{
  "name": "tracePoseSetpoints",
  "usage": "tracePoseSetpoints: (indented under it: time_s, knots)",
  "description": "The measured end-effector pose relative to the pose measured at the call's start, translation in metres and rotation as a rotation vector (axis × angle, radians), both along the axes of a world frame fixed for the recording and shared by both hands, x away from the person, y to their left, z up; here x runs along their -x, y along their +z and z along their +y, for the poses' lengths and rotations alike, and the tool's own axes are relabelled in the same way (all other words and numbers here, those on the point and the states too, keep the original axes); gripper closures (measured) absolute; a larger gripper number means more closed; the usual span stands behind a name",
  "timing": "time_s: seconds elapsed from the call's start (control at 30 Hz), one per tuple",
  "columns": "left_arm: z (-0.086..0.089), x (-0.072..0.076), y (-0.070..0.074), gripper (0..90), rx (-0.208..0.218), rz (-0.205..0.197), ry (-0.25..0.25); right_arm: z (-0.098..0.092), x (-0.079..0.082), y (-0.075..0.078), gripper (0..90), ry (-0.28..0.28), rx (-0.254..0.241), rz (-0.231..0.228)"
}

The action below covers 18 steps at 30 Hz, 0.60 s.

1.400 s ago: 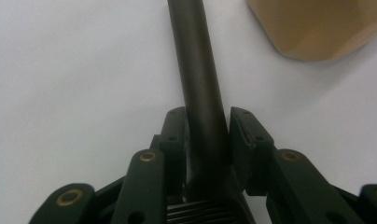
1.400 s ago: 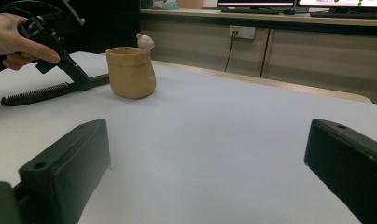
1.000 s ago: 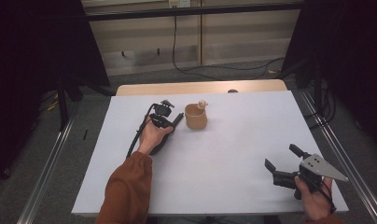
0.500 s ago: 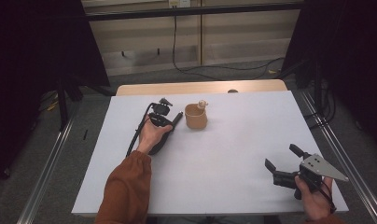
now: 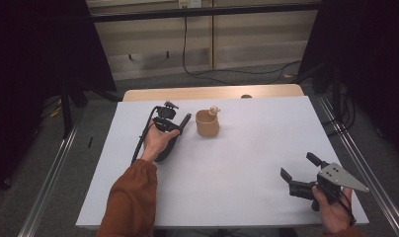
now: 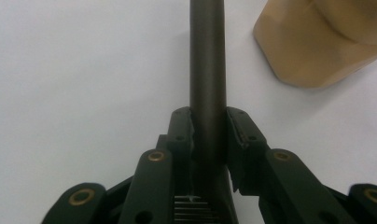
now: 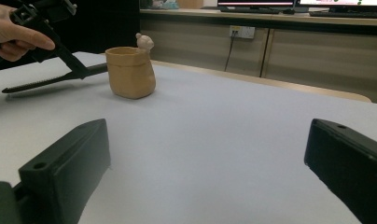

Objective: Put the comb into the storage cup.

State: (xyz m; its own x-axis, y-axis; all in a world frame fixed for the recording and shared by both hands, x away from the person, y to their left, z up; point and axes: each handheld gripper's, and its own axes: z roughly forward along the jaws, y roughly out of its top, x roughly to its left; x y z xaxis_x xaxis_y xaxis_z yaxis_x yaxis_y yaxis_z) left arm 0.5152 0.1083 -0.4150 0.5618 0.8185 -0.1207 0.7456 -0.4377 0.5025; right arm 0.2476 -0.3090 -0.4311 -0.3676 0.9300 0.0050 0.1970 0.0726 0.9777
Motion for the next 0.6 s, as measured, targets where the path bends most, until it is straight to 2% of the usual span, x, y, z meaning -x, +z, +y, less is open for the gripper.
tracePoseSetpoints:
  time_s: [0.23,0.37,0.53,0.6]
  knots:
    - [0.005,0.005,0.011,72.8,0.03,-0.042,-0.032,0.0,0.0,0.0,0.0,0.003,0.001,-0.001]
    - [0.009,0.01,0.016,72.8,0.058,-0.075,-0.024,0.0,0.0,0.0,0.0,0.0,0.001,-0.001]
    - [0.013,0.018,0.021,72.8,0.069,-0.105,-0.036,0.0,0.0,0.0,0.0,0.001,0.0,0.0]
    - [0.014,0.021,0.022,72.8,0.088,-0.126,-0.018,0.0,0.0,0.0,0.0,0.001,0.0,-0.001]
